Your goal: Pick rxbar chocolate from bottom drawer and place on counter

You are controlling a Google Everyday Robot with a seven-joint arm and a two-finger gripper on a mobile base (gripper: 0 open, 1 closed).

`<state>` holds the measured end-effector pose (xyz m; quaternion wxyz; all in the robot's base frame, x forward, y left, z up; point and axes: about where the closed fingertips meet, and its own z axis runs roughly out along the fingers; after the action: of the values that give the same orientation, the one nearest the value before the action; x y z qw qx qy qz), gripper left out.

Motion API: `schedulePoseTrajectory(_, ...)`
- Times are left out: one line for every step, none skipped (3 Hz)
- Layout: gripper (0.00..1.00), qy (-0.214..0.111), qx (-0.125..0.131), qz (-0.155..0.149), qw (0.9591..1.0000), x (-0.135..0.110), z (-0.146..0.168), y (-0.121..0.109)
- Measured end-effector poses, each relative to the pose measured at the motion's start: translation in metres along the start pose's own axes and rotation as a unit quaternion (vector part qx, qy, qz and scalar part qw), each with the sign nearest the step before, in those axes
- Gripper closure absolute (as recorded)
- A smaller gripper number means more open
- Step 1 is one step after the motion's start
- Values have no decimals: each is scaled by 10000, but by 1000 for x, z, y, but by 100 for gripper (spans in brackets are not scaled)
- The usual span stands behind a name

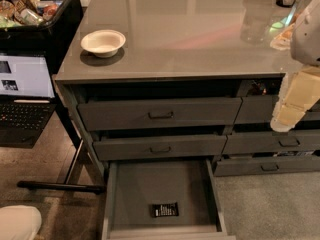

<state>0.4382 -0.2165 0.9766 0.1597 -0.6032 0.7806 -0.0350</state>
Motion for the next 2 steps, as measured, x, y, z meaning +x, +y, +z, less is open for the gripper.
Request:
schedulePoseTrajectory(0,-2,0,0,10000,0,0,0)
schedulePoseTrajectory(0,-326,63,-60,9994,5,17,0)
